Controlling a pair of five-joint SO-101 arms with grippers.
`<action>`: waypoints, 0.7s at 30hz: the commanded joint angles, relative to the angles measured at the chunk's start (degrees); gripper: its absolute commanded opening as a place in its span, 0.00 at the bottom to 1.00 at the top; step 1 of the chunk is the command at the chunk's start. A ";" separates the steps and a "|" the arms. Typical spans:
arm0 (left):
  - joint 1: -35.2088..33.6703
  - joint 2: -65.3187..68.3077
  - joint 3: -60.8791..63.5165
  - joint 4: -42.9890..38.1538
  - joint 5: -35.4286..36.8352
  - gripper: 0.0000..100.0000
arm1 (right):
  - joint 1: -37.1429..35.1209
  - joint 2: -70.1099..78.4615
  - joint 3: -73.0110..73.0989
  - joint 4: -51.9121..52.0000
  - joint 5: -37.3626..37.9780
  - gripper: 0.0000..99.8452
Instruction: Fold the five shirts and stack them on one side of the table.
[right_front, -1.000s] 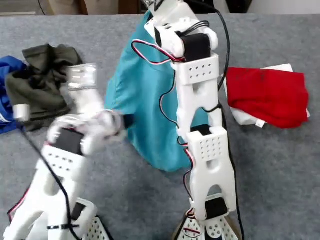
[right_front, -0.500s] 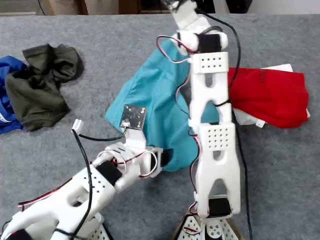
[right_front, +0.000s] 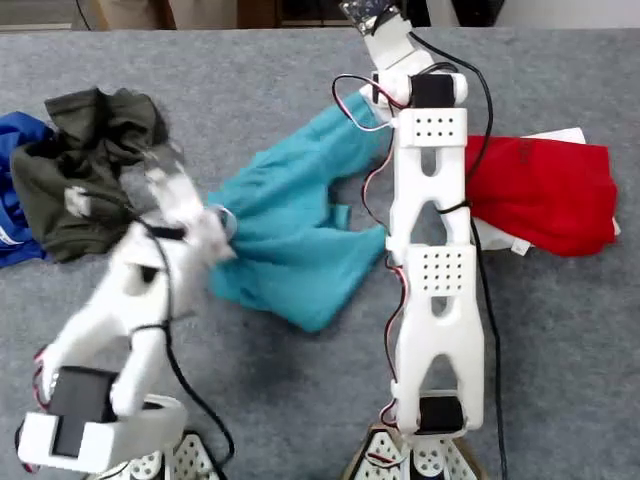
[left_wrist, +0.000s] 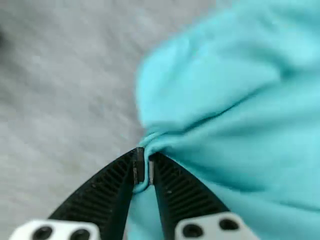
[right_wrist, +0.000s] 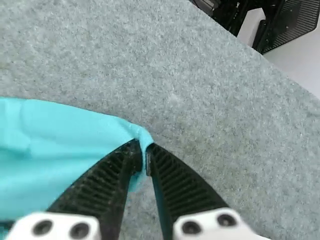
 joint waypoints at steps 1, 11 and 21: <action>-10.11 -0.31 -14.51 10.73 -8.18 0.02 | 1.19 -0.66 -2.15 -0.88 0.70 0.00; -18.29 4.70 -33.49 8.70 -12.31 0.02 | -0.48 0.04 -1.27 -0.44 7.12 0.00; -6.24 15.16 -37.80 17.76 -6.15 0.23 | -1.19 9.54 -1.80 -5.45 6.59 0.00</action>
